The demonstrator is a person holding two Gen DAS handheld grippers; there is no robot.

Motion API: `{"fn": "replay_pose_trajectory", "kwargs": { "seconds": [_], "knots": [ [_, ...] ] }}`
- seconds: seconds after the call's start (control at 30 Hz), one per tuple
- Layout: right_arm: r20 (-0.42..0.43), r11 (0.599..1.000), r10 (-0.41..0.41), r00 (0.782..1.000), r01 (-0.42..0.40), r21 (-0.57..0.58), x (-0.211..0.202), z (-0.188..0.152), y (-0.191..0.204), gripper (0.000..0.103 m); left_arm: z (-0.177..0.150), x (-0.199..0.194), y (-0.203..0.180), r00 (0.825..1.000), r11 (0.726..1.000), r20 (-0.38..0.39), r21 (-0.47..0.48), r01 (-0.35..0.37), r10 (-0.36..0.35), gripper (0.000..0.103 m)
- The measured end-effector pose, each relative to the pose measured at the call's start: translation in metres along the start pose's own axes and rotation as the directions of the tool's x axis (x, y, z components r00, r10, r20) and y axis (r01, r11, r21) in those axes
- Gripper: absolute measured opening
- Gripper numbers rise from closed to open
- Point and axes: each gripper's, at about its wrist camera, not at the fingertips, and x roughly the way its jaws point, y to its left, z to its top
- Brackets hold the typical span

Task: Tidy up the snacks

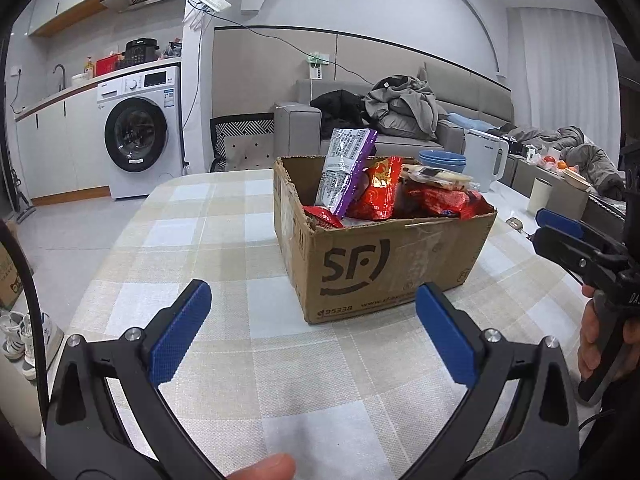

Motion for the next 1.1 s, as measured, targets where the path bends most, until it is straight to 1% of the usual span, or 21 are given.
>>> {"fn": "replay_pose_trajectory", "kwargs": {
  "seconds": [0.27,0.63,1.1],
  "knots": [
    [-0.003,1.0,-0.006,1.0,0.006,-0.018,-0.001,-0.011,-0.002,0.103,-0.007,0.003,0.005,1.0,1.0,0.011,-0.011,-0.009,0.009,0.102],
    [0.023,0.999,-0.02,1.0,0.021,-0.032,-0.008,-0.013,0.001,0.103,-0.009,-0.001,0.004,0.999,1.0,0.044,-0.004,0.009,-0.008,0.102],
    [0.032,0.998,-0.037,0.999,0.038,-0.05,-0.01,-0.014,0.003,0.103,-0.012,0.002,-0.001,0.999,1.0,0.043,0.02,-0.002,0.001,0.102]
  ]
}}
